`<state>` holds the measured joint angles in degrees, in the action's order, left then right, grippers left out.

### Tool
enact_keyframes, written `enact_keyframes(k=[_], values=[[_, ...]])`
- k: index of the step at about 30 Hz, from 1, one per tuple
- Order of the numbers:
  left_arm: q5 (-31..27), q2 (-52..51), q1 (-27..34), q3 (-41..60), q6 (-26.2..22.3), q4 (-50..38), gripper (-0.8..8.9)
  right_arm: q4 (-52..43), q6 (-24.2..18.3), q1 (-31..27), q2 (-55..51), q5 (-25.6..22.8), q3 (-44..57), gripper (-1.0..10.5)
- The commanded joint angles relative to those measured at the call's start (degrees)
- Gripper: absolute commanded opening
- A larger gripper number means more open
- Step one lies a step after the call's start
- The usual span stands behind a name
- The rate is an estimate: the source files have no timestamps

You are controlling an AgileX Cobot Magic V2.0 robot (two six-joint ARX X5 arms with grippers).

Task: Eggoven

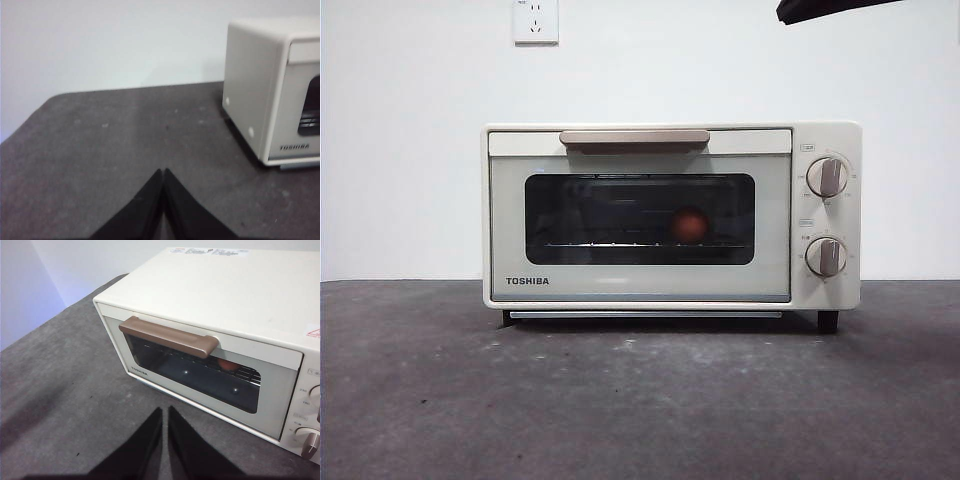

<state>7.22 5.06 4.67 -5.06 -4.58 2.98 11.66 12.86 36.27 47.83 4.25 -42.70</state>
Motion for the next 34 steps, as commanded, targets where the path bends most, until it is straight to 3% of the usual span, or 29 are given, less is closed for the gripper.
enact_keyframes(k=[1,9,14,34], values=[[-0.2,-1.6,0.4,2.0,-0.3,-0.3,0.06,-0.5,-0.2,0.3,0.4,-0.2,-0.7,0.0],[-0.4,-4.9,0.7,4.7,-0.5,7.3,0.06,-0.5,-0.2,0.3,0.4,-0.2,-0.8,0.0],[-0.4,-4.9,0.7,4.7,1.7,7.1,0.06,-1.2,-0.2,0.3,0.3,-0.2,-0.8,0.0],[-0.4,-4.9,0.7,4.7,1.6,7.1,0.06,-2.7,-0.3,0.3,0.3,-0.2,-0.8,0.0]])
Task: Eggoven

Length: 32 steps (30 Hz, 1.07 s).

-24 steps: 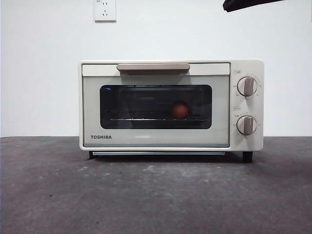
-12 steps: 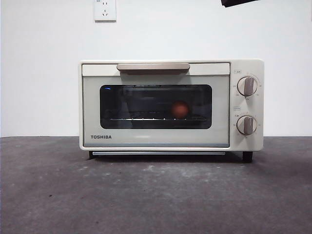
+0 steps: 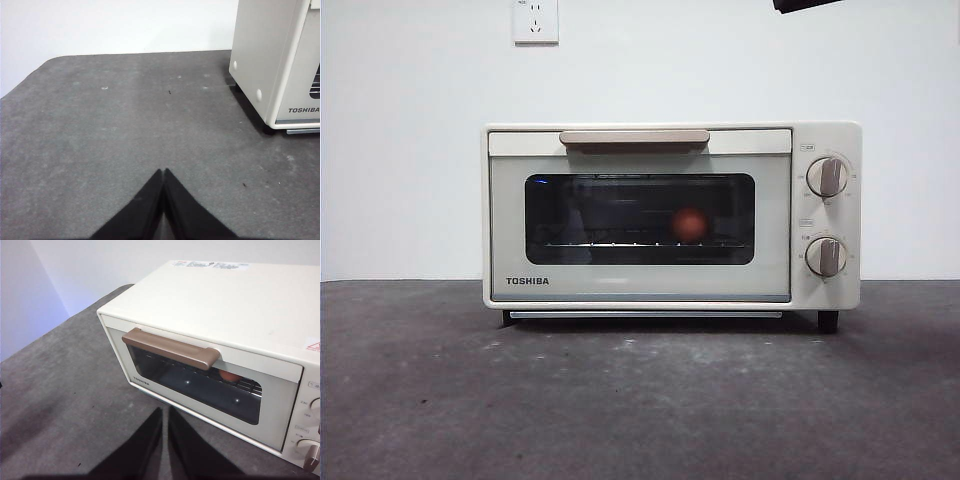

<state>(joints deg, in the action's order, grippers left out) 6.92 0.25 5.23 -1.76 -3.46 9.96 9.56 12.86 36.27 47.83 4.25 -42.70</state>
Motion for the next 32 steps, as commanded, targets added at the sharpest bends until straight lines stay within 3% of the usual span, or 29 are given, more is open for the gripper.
enact_keyframes(k=[1,5,8,12,18,24,32], values=[[-0.1,-0.1,0.2,1.4,0.5,0.1,0.06,-0.6,-1.1,0.3,0.3,-0.4,-0.8,0.0],[-0.1,-0.1,0.2,1.4,0.5,0.1,0.06,0.6,-4.8,-2.9,-3.2,-4.8,-0.6,0.0],[-0.1,-0.1,0.2,1.4,0.5,0.1,0.06,0.3,-8.0,-7.7,-6.4,-2.0,0.9,0.0],[-0.1,-0.1,0.2,1.4,0.5,0.1,0.06,-2.1,-8.1,-16.1,-12.9,3.6,6.7,0.0],[-0.1,-0.1,0.2,1.4,0.5,0.1,0.06,-7.4,-10.4,-27.9,-26.3,3.0,18.9,0.0],[-0.1,-0.1,0.2,1.4,0.5,0.1,0.06,-12.8,-12.1,-32.4,-36.2,3.0,29.4,0.0],[-0.1,-0.1,0.2,1.4,0.5,0.1,0.06,-12.9,-12.0,-34.3,-44.2,2.8,38.6,0.0]])
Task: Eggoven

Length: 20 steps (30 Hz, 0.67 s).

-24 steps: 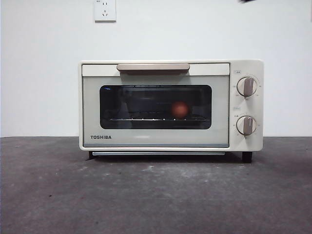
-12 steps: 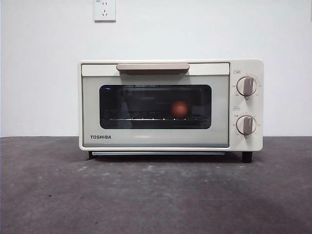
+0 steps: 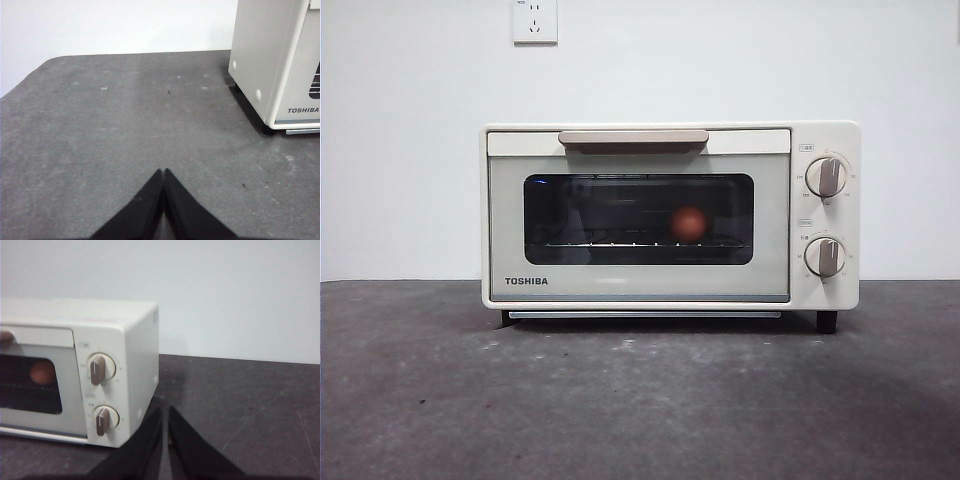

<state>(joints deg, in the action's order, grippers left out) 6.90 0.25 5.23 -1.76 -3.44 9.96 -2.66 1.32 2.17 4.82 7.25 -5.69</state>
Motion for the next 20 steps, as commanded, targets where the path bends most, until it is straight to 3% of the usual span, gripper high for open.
enact_keyframes(k=[1,13,20], values=[[0.0,-0.1,0.2,1.4,0.5,0.1,0.06,-0.7,-0.5,-0.3,-1.8,-0.2,2.5,0.0],[0.0,-0.1,0.2,1.4,0.5,-0.2,0.06,9.6,0.1,-1.2,-4.6,-1.3,5.1,0.0],[0.0,-0.1,0.2,1.4,0.5,-0.2,0.06,8.4,0.1,-1.2,-4.6,-1.3,5.1,0.0]])
